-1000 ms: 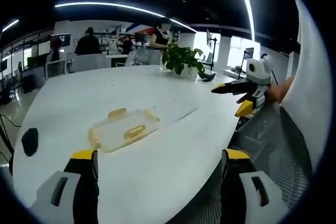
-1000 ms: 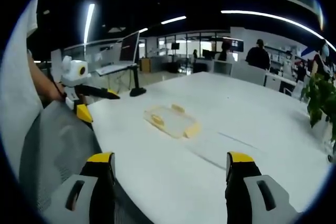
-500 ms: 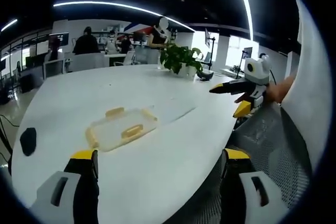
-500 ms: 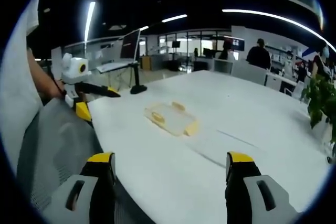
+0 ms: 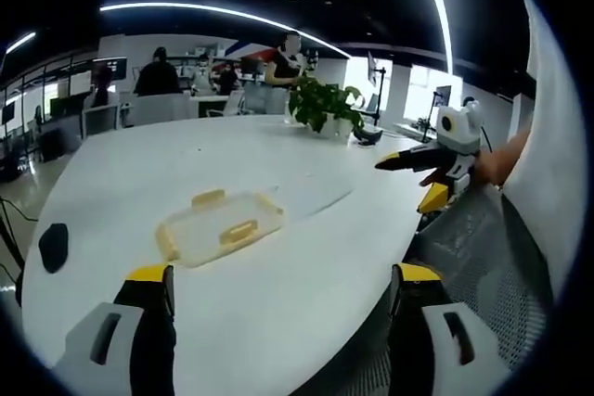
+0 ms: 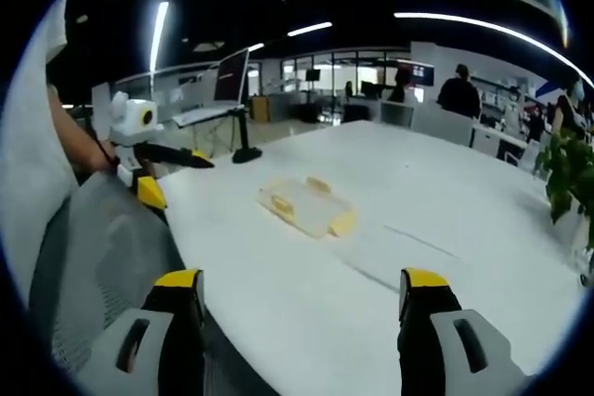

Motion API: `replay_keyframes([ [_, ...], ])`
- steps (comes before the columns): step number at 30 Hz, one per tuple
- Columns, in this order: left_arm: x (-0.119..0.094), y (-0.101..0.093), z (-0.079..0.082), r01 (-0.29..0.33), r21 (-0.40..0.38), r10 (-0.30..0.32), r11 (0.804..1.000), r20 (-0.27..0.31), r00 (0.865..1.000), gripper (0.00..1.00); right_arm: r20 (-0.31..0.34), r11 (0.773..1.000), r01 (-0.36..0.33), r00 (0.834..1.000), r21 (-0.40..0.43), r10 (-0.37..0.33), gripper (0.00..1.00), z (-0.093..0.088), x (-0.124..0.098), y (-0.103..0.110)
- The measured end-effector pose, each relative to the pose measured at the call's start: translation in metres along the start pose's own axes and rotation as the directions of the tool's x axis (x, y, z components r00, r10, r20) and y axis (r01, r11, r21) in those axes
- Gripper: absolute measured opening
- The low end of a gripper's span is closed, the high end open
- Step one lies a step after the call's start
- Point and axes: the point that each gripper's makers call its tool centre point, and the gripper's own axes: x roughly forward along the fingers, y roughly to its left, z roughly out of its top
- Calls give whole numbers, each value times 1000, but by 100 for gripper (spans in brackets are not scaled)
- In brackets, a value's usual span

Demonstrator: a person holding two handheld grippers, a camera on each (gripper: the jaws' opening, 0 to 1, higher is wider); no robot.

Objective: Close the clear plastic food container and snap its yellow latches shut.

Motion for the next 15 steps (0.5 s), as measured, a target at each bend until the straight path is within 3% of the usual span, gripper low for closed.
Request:
replay_keyframes([
  [15, 2, -5, 0, 22, 9, -22, 1000, -12, 1000, 97, -6, 1000, 7, 1000, -5, -7, 87, 0, 0, -2],
])
